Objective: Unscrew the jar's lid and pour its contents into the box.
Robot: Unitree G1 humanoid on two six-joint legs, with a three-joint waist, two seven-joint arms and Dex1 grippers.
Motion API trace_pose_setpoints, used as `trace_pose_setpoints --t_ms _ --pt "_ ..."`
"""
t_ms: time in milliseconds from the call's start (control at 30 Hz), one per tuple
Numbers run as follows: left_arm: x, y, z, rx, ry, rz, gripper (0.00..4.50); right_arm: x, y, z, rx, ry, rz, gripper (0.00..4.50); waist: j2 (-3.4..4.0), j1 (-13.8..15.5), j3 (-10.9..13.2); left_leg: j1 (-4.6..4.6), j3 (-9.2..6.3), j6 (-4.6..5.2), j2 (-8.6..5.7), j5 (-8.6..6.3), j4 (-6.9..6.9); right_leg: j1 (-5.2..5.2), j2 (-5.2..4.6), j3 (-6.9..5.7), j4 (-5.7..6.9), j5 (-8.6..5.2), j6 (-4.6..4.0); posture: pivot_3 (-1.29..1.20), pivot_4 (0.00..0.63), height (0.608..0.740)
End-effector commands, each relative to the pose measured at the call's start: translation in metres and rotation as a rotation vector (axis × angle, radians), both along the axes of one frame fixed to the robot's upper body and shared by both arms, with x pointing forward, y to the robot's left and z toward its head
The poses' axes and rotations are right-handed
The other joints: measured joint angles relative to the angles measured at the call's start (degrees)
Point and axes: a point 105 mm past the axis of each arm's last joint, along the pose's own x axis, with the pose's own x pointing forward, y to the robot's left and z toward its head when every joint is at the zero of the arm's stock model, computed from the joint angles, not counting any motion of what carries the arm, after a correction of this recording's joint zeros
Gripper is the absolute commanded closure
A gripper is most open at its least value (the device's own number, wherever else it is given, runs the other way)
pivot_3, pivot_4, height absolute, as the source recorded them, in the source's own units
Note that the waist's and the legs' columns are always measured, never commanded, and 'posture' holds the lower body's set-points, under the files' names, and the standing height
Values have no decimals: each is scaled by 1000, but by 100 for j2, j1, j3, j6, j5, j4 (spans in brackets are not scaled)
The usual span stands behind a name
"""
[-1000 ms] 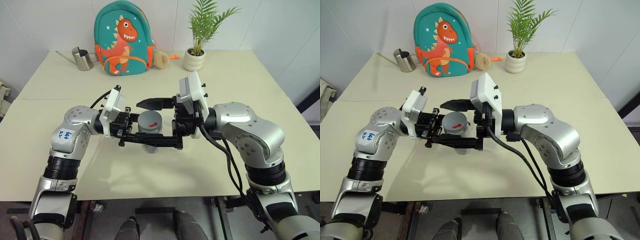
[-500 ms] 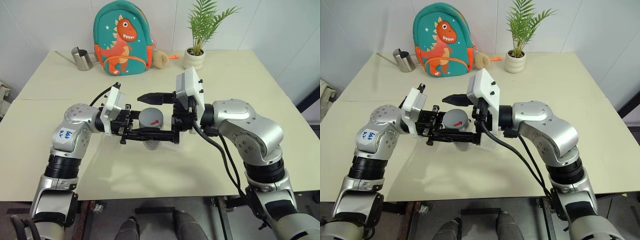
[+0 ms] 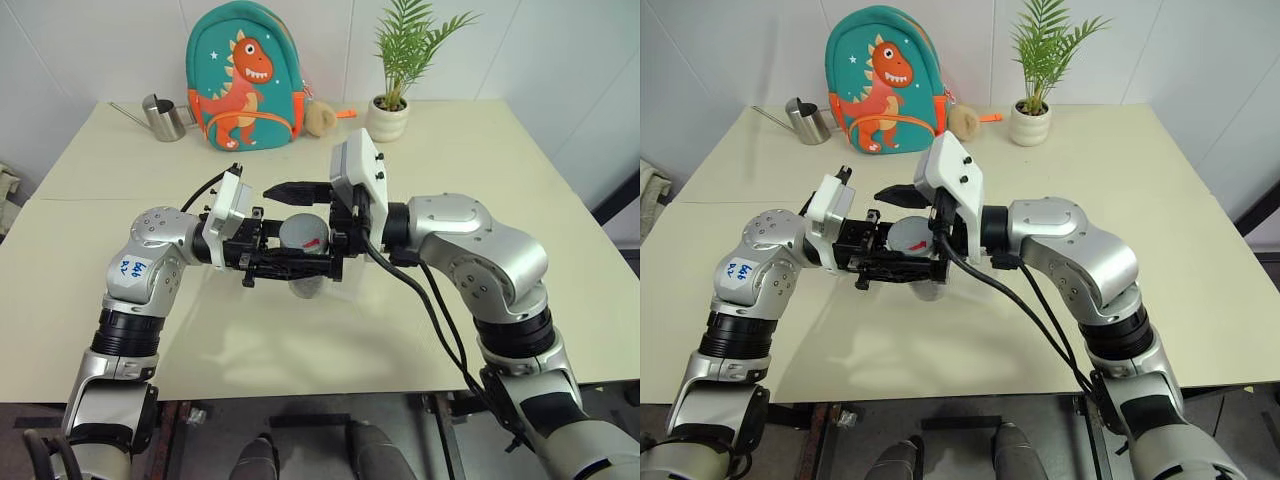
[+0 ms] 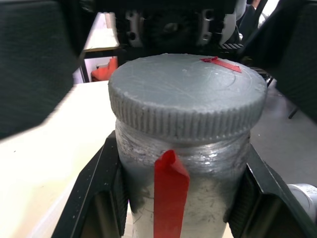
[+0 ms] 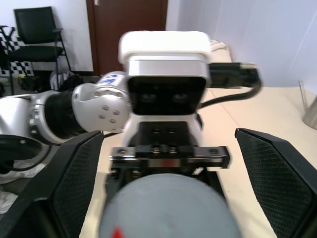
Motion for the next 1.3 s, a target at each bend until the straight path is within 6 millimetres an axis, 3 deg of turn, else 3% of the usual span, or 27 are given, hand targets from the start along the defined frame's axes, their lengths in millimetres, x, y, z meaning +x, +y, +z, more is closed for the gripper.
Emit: trace_pose_setpoints --t_ms 33,267,667,1300 --pt "-3 -1 4 -1 -25 -9 2455 1 2 7 7 -38 -16 22 0 -3 0 0 0 0 0 0 0 0 0 0 0 0 0 0 150 740" --pt "-4 -1 4 -4 -23 -6 2455 13 -5 2 -9 -33 -73 22 0 -4 0 0 0 0 0 0 0 -2 0 0 1 0 0 0 150 740" --pt "-7 7 0 2 7 0 2455 22 -38 9 -33 -55 -148 22 0 -4 0 0 0 0 0 0 0 -2 0 0 1 -1 1 0 150 740" --pt "2 16 0 15 7 27 2455 -6 -64 10 -92 -55 -139 22 0 1 0 -2 0 0 0 0 0 -2 0 0 1 -4 1 0 150 740"
